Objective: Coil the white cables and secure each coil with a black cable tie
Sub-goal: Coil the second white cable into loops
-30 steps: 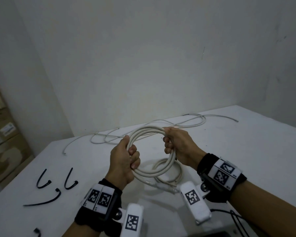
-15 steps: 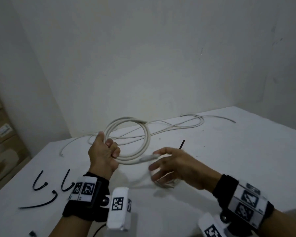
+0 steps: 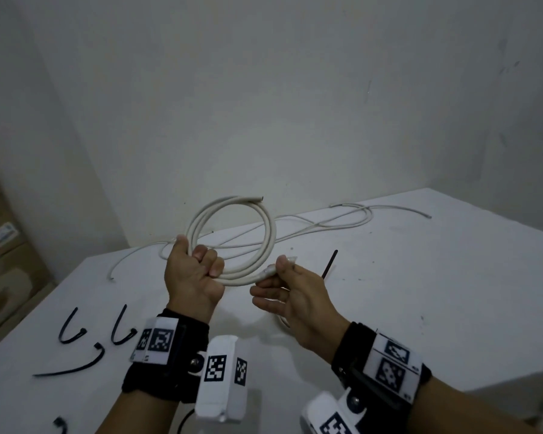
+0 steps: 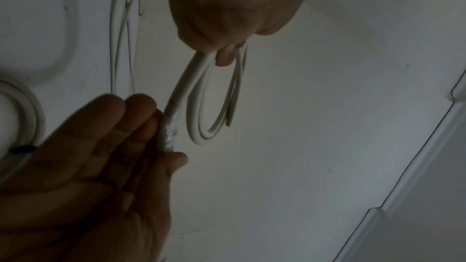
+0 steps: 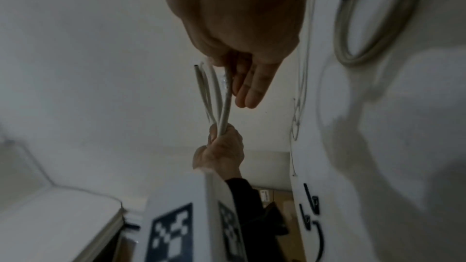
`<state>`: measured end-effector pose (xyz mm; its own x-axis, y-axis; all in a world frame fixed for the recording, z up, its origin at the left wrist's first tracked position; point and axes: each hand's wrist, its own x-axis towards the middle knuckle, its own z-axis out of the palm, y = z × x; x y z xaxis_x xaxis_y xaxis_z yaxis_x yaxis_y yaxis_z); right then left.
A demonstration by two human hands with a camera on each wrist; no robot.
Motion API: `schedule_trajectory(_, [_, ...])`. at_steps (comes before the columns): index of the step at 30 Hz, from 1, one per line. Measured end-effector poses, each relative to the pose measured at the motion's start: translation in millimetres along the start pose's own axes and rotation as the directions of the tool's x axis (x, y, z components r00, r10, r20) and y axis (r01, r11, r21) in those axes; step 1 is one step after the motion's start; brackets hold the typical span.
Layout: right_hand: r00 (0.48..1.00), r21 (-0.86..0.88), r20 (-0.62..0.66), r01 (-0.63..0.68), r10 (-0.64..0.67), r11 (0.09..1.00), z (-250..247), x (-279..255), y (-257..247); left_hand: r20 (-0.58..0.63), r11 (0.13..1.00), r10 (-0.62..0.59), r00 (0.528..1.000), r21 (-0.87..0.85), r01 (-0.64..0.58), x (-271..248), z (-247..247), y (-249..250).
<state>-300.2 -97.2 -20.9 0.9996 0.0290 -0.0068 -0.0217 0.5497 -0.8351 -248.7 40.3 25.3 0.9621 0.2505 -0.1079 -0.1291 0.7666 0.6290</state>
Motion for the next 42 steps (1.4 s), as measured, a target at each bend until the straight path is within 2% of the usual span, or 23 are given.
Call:
schedule_trajectory(6, [0.974, 0.173, -0.104, -0.181, 0.201, 0.968, 1, 11, 5, 0.034, 0.994, -0.044, 0.998, 0.099, 0.041, 3, 0, -7])
schedule_trajectory(9, [0.948, 0.151, -0.126, -0.273, 0.293, 0.950, -4, 19, 4, -0.007, 0.979, 0.034, 0.999, 0.201, -0.032, -3, -2, -12])
schedule_trajectory(15, [0.934, 0.146, -0.023, -0.349, 0.356, 0.926, -13, 21, 9, -0.077, 0.944, 0.139, 0.987, 0.310, -0.109, -8, -10, -19])
schedule_trajectory(18, [0.922, 0.181, -0.083, -0.360, 0.379, 0.915, -8, 17, 17, -0.085, 0.926, 0.156, 0.984, 0.358, -0.116, -9, -11, -24])
schedule_trajectory(22, [0.922, 0.221, -0.187, -0.297, 0.339, 0.929, -4, 14, 21, -0.089, 0.918, 0.180, 0.980, 0.373, -0.135, -9, -12, -31])
schedule_trajectory(25, [0.926, 0.176, -0.208, -0.281, 0.315, 0.943, -6, 13, 15, -0.101, 0.922, 0.172, 0.980, 0.367, -0.124, -8, -11, -31])
schedule_trajectory(38, [0.938, -0.020, -0.193, -0.297, 0.288, 0.955, -18, 16, 11, -0.098, 0.906, 0.169, 0.981, 0.407, -0.116, -15, -12, -40])
schedule_trajectory(42, [0.960, -0.051, -0.103, -0.268, 0.261, 0.962, -23, 17, 9, -0.133, 0.920, 0.154, 0.979, 0.382, -0.093, -10, -14, -32])
